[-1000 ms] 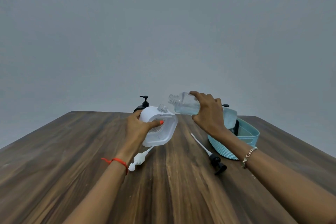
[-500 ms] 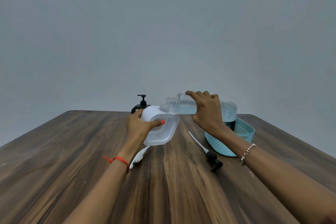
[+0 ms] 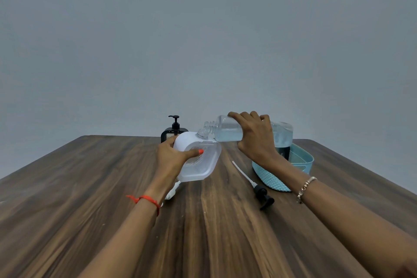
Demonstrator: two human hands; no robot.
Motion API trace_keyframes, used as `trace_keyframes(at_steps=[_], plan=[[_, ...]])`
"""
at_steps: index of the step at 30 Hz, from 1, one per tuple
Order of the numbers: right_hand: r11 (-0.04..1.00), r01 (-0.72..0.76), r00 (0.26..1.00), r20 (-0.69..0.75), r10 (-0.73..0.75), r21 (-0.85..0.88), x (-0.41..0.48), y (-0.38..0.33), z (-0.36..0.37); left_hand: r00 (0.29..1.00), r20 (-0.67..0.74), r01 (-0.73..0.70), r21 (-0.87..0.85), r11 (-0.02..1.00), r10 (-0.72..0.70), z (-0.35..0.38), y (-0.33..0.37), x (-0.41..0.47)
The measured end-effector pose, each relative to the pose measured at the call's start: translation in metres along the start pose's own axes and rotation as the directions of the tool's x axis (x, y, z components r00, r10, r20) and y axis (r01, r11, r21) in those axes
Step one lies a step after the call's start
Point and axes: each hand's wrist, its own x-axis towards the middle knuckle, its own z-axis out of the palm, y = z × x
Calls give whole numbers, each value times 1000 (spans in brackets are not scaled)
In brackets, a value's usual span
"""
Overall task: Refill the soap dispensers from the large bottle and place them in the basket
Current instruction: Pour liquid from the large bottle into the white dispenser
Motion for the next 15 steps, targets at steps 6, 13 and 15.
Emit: trace_keyframes(at_steps=[6,13,15], plan=[[1000,-6,1000,0,6,4,-2,0,1,1000,0,10,7,1000,-11,0,-2,1],[1000,-3,1000,0,3,-4,-2,1,1,1000,13,27,13,1000,-27,0,-6,1],[1000,-4,1000,2,4,3,-3,1,1,999,11,34,9,999,-34,0,-6,1]])
